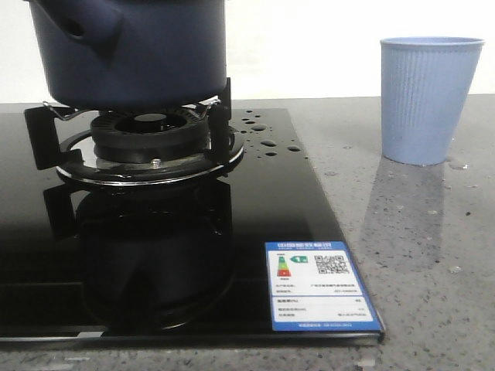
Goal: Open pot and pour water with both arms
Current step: 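Lower the lid onto the pot with the left gripper and release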
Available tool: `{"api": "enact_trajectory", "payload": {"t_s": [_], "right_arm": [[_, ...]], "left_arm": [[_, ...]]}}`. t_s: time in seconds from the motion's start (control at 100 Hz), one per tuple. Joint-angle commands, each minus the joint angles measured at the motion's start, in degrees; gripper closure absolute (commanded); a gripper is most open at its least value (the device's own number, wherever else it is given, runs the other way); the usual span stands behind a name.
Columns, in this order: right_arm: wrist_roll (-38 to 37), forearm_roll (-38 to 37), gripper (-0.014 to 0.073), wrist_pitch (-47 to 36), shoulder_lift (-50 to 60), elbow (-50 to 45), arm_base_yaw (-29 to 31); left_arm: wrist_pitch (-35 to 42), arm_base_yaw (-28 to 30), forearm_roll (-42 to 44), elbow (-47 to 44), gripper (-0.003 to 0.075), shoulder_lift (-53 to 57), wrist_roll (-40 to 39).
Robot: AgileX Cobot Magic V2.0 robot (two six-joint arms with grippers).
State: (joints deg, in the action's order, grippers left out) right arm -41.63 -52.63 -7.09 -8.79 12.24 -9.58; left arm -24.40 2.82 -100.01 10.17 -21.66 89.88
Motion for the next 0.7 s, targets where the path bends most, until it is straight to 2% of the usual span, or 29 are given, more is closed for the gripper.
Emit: {"api": "enact_trajectory", "payload": {"t_s": [0.0, 0.45, 0.55, 0.62, 0.69], "right_arm": [[0.0, -0.2, 0.0667, -2.8, -0.6, 1.3, 0.3], [0.0, -0.2, 0.0667, -2.8, -0.6, 1.3, 0.3], [0.0, -0.2, 0.0667, -2.8, -0.6, 1.3, 0.3], [0.0, -0.2, 0.0667, -2.8, -0.6, 1.3, 0.3], [0.0, -0.2, 0.0667, -2.8, -0.6, 1.3, 0.3]], "left_arm": [[-0.9, 0.1, -2.5, 1.7, 0.0739, -0.3, -0.4], [-0.7, 0.1, -1.9, 1.7, 0.0740, 1.5, -0.4], [2.3, 0.1, -1.8, 1.7, 0.0739, 4.8, 1.1], [4.1, 0.1, 1.7, 1.7, 0.0739, 7.7, 1.8], [4.3, 0.1, 9.9, 1.7, 0.0740, 10.2, 0.2]]}}
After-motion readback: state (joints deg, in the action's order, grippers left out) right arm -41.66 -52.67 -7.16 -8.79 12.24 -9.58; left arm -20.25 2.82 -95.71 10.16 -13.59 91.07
